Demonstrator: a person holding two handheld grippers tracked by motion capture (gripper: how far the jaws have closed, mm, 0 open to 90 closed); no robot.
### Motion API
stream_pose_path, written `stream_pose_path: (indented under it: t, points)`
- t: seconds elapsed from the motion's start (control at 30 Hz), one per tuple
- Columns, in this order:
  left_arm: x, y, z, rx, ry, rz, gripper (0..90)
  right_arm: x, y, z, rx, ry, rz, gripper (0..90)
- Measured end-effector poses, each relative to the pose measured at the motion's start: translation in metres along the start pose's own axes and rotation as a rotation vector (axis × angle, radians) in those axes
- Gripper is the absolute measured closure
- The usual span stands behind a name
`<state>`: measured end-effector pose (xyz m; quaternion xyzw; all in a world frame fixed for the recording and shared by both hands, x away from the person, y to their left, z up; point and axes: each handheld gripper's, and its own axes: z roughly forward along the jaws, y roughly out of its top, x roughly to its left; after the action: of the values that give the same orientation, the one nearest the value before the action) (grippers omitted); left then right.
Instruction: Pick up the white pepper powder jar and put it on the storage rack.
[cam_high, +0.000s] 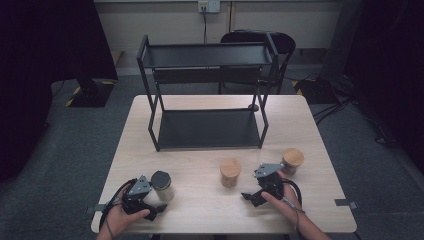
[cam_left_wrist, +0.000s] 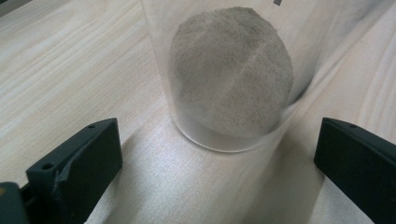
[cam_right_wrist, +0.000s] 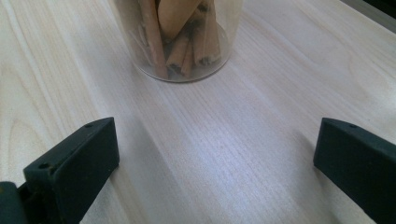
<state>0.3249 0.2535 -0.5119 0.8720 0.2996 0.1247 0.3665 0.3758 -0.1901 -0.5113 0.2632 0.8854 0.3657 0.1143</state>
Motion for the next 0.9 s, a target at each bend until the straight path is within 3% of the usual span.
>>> stream_pose_path:
  t: [0.47, 0.6, 0.9]
  points:
    - [-0.0007, 0.0022, 0.0005, 0.013, 0.008, -0.006, 0.4, 0.0, 0.0, 0.0, 0.0, 0.0, 0.0, 0.0]
    - [0.0007, 0.0026, 0.0006, 0.003, -0.004, -0.029, 0.5, 0.0, 0.0, 0.0, 0.0, 0.0, 0.0, 0.0]
    - [-0.0011, 0.0089, 0.0033, -0.006, -0.02, -0.012, 2.2, 0.0, 0.0, 0.0, 0.0, 0.0, 0.0, 0.0]
